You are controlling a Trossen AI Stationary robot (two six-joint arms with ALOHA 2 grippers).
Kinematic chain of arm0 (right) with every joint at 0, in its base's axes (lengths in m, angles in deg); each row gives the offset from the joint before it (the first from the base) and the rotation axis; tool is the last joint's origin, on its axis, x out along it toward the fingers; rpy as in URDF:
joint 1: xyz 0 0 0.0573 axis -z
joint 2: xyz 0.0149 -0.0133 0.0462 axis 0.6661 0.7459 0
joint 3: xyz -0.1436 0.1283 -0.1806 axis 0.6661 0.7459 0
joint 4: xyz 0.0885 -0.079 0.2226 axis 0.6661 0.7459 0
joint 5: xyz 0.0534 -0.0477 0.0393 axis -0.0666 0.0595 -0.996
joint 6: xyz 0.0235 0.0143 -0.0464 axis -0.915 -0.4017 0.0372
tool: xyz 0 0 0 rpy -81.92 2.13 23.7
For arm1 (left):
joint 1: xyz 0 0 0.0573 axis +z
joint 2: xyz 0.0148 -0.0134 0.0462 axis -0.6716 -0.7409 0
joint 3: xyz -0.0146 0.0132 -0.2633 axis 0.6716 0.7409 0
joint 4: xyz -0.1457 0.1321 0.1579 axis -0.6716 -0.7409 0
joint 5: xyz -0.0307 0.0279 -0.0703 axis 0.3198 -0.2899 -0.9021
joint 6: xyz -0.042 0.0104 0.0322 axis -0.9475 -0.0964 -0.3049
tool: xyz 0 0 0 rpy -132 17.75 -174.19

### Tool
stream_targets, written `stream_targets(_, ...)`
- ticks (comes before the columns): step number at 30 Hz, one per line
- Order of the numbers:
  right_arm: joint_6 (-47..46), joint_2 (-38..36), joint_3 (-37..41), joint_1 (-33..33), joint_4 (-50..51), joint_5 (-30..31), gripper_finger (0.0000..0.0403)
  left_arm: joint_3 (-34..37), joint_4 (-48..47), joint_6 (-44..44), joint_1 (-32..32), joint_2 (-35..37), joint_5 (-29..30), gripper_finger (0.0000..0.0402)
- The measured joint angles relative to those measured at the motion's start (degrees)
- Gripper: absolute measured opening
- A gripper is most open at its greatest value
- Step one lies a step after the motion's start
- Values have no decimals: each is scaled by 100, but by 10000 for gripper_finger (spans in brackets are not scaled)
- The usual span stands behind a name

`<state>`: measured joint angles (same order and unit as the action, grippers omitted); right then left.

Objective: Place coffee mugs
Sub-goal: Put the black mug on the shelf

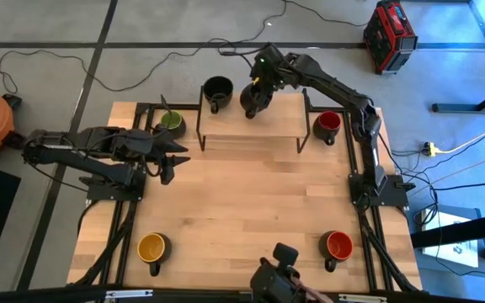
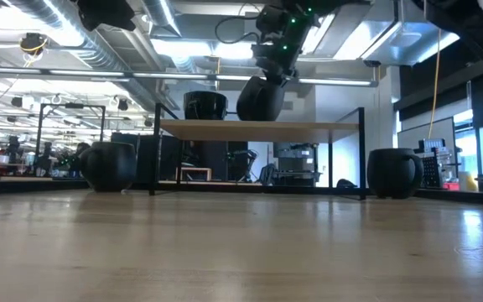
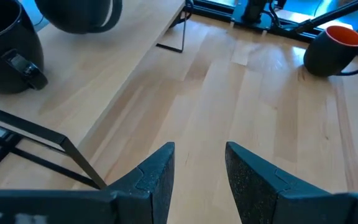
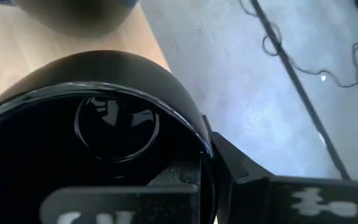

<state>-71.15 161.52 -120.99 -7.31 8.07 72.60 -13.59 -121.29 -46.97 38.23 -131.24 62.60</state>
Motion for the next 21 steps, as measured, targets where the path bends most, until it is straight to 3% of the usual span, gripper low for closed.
stream_targets(21,-12,-1,6,7,-33,-101,20,0,0,2,0,0,24,137)
